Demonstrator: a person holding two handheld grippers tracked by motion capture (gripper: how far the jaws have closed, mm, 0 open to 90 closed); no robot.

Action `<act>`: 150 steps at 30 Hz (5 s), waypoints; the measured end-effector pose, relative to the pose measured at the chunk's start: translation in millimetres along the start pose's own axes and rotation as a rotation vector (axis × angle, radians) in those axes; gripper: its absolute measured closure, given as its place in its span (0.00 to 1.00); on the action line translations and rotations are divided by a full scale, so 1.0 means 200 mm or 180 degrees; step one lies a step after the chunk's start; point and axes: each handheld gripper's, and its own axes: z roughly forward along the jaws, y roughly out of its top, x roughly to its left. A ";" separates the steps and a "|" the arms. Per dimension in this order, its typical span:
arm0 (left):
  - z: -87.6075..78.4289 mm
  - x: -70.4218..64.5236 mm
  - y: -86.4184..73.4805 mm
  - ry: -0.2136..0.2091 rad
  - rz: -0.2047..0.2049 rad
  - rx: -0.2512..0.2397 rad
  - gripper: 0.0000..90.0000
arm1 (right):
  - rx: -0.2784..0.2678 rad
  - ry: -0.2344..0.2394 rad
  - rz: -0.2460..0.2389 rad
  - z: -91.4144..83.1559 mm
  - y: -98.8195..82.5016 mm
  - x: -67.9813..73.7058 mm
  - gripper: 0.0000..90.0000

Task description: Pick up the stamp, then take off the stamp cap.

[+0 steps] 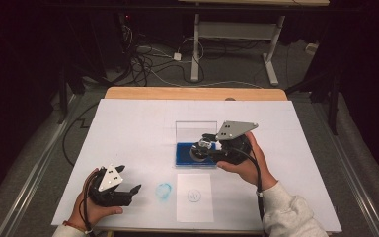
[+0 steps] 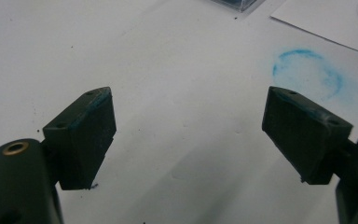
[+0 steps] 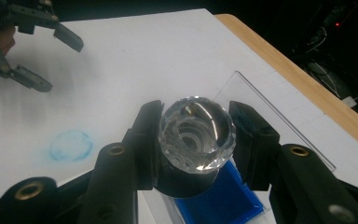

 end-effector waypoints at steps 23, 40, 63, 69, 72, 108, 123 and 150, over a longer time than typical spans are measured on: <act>0.04 -0.09 0.10 -0.0297 0.0140 -0.0177 0.19 | -0.0159 0.0126 0.0047 -0.01 0.02 0.08 0.64; 0.13 -0.24 0.38 -0.0710 0.0332 -0.0583 0.25 | -0.0359 0.0367 0.0156 0.04 0.04 0.20 0.64; 0.22 -0.31 0.49 -0.0641 0.0348 -0.0614 0.38 | -0.0374 0.0449 0.0227 0.07 0.03 0.22 0.64; 0.23 -0.32 0.49 -0.0573 0.0449 -0.0534 0.40 | -0.0348 0.0446 0.0249 0.08 0.02 0.22 0.64; 0.23 -0.32 0.49 -0.0549 0.0469 -0.0511 0.40 | -0.0338 0.0450 0.0253 0.08 0.02 0.22 0.64; 0.19 -0.16 0.41 -0.0588 0.0203 -0.0294 0.41 | -0.0464 0.0068 0.0194 -0.05 -0.03 0.23 0.64; 0.14 -0.11 0.37 -0.0494 0.0226 -0.0283 0.41 | -0.0312 -0.0058 0.0173 -0.12 -0.10 0.17 0.64; 0.01 -0.04 0.32 -0.0303 0.0171 -0.0419 0.41 | -0.0154 -0.0156 0.0205 -0.18 -0.21 0.15 0.64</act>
